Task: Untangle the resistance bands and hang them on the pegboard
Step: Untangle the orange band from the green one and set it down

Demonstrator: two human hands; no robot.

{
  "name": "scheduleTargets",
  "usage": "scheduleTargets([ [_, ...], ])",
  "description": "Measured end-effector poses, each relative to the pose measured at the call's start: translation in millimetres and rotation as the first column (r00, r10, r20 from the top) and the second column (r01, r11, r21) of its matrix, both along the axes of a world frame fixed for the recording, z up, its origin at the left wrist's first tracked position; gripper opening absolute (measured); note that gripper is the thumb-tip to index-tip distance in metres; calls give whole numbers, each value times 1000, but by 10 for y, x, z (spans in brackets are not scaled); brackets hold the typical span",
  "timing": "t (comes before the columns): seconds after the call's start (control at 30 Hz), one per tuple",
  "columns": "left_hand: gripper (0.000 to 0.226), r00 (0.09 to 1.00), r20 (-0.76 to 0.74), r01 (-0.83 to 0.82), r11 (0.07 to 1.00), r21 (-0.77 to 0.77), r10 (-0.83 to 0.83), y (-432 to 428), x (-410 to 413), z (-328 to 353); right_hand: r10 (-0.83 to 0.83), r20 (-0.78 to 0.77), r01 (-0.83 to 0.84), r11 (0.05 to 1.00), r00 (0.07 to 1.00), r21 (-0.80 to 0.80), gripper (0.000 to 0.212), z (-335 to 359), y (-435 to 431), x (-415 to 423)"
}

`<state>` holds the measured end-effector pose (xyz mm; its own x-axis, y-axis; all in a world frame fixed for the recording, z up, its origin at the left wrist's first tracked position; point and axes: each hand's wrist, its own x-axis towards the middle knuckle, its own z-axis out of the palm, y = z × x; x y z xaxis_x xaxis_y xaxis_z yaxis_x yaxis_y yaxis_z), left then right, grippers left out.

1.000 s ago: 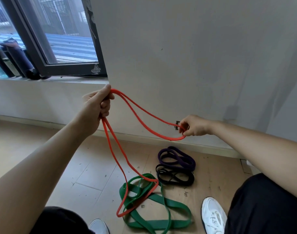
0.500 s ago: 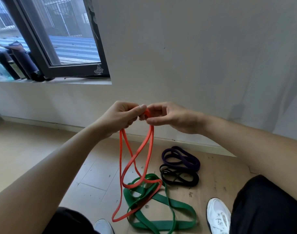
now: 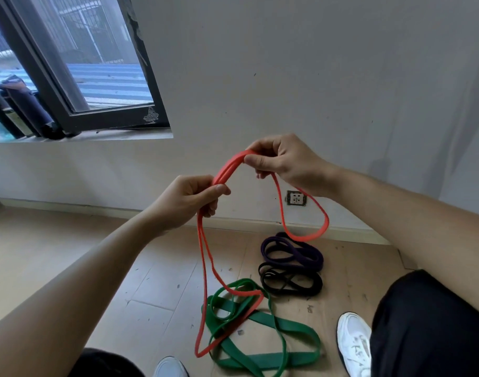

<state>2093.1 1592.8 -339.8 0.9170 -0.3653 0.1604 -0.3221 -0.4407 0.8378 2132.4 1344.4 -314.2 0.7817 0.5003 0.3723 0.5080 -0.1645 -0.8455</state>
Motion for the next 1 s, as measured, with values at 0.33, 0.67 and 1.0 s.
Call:
scheduleTargets([
  [0.33,16,999,41,-34,998,53,32,24,48,-78,-190,-64,199,959,980,200,25,25,-386,229],
  [0.67,29,985,78,-132,969,-211,152,-14,23,107,-64,-186,33,986,980,-166,22,-85,-610,254],
  [1.0,13,983,127,-109,981,-163,130,-337,56,186,33,-39,-39,989,999,-140,19,-14,-175,90],
])
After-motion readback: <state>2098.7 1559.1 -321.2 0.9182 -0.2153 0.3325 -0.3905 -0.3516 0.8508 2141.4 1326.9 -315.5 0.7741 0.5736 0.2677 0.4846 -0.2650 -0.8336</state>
